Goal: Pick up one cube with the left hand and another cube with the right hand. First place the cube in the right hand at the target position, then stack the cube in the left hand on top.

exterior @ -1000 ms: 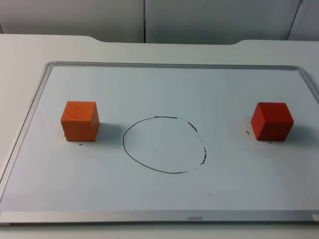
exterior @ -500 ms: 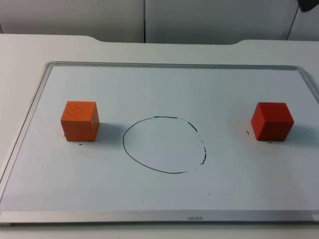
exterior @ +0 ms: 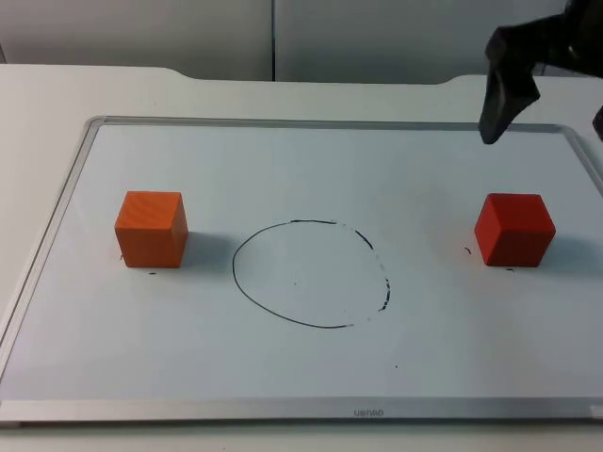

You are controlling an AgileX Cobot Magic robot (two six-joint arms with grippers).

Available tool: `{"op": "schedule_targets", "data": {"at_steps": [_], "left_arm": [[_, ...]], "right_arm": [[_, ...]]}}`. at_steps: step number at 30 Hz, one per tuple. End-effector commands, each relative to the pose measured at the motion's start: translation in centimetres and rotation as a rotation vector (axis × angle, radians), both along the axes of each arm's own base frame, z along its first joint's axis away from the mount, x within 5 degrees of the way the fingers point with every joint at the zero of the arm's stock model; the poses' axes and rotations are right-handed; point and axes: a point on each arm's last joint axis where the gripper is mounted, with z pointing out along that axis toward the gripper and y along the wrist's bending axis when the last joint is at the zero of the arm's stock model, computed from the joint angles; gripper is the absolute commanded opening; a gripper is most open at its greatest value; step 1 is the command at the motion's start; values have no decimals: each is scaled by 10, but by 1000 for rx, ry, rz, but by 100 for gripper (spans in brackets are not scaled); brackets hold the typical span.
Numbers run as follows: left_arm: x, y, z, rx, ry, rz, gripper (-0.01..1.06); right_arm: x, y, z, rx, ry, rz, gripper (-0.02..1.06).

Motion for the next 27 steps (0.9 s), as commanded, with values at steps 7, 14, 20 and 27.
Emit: {"op": "schedule_targets", "data": {"at_steps": [7,14,20,27], "left_arm": [[0,-1,-1,-11,-9,1,105],[0,-1,-1,-11,-9,1,105],[0,-1,-1,-11,-9,1,105],[0,-1,-1,-11,-9,1,105]], "right_arm": [[-4,-8,-31,-62,-33,-46,103],[-3,-9,-51,-65,-18,-89,103],[3,-6,-73,-45,-2,-123,103],[7,-4,-98,-43,41,-143,103]]}}
